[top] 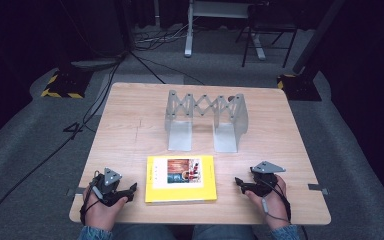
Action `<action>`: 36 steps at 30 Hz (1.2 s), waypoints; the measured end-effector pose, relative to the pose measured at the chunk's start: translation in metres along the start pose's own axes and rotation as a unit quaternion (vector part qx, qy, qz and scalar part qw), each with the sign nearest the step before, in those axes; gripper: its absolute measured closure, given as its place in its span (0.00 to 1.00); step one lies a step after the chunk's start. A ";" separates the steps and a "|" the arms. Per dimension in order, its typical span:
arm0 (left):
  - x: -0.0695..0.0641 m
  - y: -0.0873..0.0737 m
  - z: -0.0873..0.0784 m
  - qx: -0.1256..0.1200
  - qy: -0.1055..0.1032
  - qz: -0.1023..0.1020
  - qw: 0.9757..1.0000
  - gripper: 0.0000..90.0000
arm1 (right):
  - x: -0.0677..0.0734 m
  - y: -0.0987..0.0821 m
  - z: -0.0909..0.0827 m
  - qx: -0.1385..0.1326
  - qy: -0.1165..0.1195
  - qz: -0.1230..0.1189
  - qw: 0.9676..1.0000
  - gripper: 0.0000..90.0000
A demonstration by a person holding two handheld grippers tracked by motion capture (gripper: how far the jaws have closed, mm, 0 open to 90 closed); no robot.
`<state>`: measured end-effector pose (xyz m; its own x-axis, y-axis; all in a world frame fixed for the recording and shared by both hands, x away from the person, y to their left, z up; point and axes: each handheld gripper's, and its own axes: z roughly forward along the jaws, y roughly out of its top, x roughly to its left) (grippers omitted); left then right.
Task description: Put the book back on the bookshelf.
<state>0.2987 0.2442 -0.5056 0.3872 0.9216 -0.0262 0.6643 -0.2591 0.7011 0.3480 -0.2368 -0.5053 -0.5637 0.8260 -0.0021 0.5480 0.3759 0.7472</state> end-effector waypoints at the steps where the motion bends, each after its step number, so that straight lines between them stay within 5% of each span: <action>1: 0.000 0.000 0.001 -0.002 0.001 -0.002 1.000 0.23 | 0.000 0.000 0.000 0.000 0.001 -0.001 1.000 0.26; 11: 0.002 0.002 0.001 0.000 -0.003 0.006 1.000 0.23 | 0.000 0.000 0.000 0.000 0.004 -0.003 1.000 0.26; 19: 0.009 0.002 -0.006 0.001 -0.031 -0.024 0.999 0.29 | 0.001 -0.001 -0.001 -0.004 0.006 -0.005 1.000 0.34; 23: 0.006 0.007 -0.019 -0.013 -0.025 -0.022 0.999 0.30 | 0.009 0.001 -0.005 -0.003 0.034 -0.008 0.999 0.49; 27: -0.004 0.014 -0.027 -0.011 -0.043 -0.014 0.999 0.32 | 0.027 0.010 -0.008 0.000 0.056 -0.049 0.997 0.57; 32: -0.021 0.020 -0.028 -0.019 -0.081 -0.006 0.997 0.33 | 0.045 0.018 -0.006 -0.006 0.102 -0.035 0.994 0.56; 36: -0.031 0.023 -0.021 -0.009 -0.086 0.006 0.996 0.34 | 0.060 0.021 -0.003 0.016 0.114 -0.054 0.992 0.48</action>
<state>0.2882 0.2156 -0.4736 0.4996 0.8551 -0.1385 0.6476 -0.2625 0.7154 0.3235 -0.1808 -0.4878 -0.7434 0.6650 0.0713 0.4938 0.4739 0.7291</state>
